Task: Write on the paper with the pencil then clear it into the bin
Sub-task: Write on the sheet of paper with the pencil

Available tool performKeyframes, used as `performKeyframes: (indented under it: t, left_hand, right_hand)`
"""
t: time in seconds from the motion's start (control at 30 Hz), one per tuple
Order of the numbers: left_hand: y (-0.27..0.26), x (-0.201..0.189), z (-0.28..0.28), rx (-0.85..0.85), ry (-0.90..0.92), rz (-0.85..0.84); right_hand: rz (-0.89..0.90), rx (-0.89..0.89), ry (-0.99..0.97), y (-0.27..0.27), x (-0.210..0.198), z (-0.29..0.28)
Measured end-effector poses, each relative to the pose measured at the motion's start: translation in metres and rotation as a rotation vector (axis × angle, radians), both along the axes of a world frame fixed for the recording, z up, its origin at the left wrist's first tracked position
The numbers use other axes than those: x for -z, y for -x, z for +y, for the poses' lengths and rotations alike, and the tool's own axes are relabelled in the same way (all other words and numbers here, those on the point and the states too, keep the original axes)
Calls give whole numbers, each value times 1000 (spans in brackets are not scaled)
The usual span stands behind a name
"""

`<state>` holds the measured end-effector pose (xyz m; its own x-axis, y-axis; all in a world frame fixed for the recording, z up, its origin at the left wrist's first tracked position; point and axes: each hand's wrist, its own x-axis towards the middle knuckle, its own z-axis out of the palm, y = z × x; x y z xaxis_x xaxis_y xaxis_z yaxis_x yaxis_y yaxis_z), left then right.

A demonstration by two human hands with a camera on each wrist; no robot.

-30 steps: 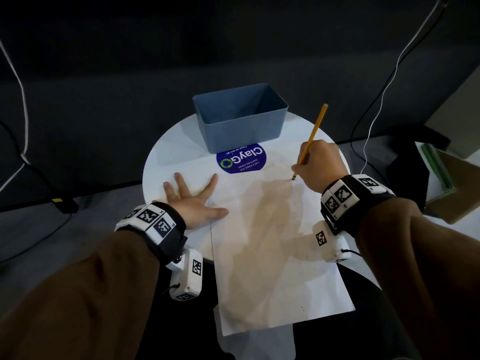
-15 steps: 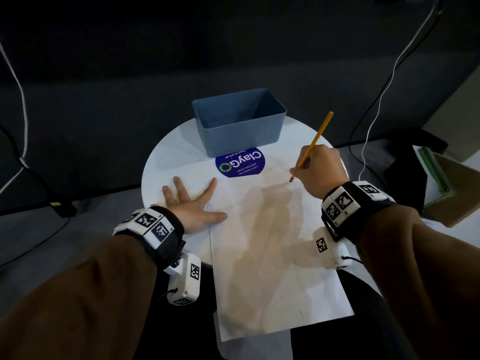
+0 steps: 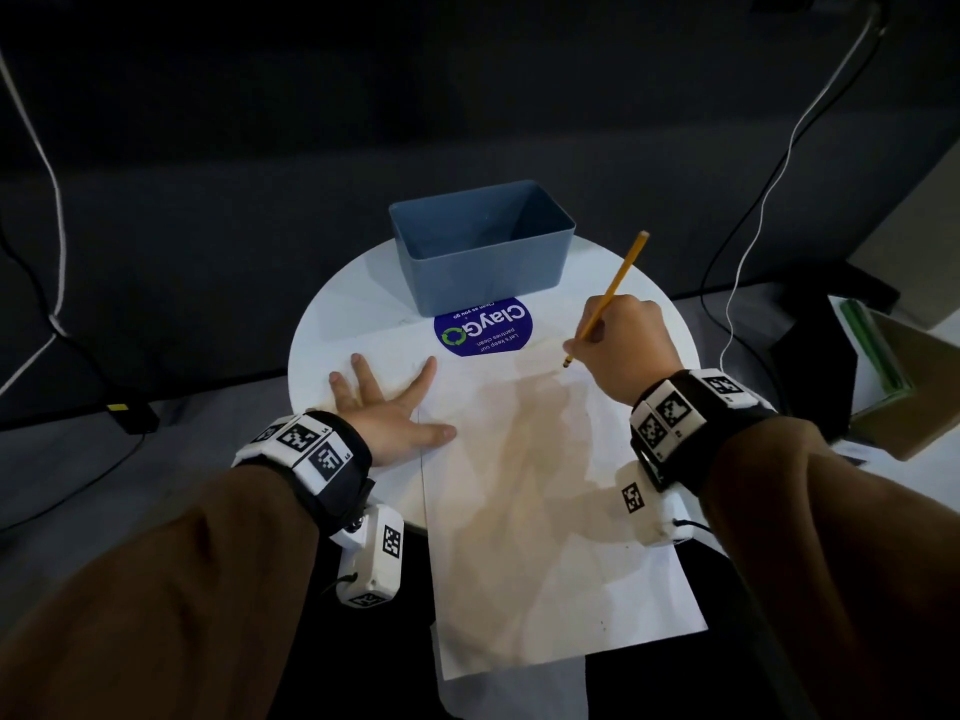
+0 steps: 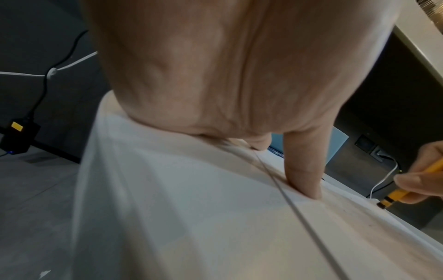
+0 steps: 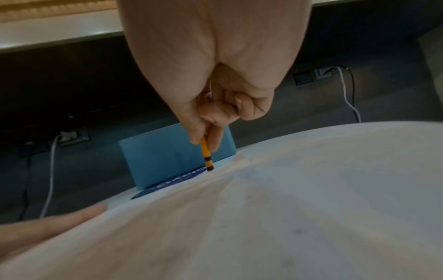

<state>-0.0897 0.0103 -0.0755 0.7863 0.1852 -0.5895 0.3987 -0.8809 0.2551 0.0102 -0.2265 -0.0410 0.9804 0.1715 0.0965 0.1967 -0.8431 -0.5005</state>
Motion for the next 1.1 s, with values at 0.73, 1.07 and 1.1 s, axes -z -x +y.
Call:
performKeyframes:
  t: [0.73,1.07,1.1]
  left_hand:
    - [0,4,4,13,-27,1]
    - [-2,6,3,-6,9,-7]
    - [-2,7,4,-7,11,-8]
  right_hand:
    - [-16,63,161,2,6,17]
    - [19,-53,84,-2,9,37]
    - [23,4,104,-3,8,33]
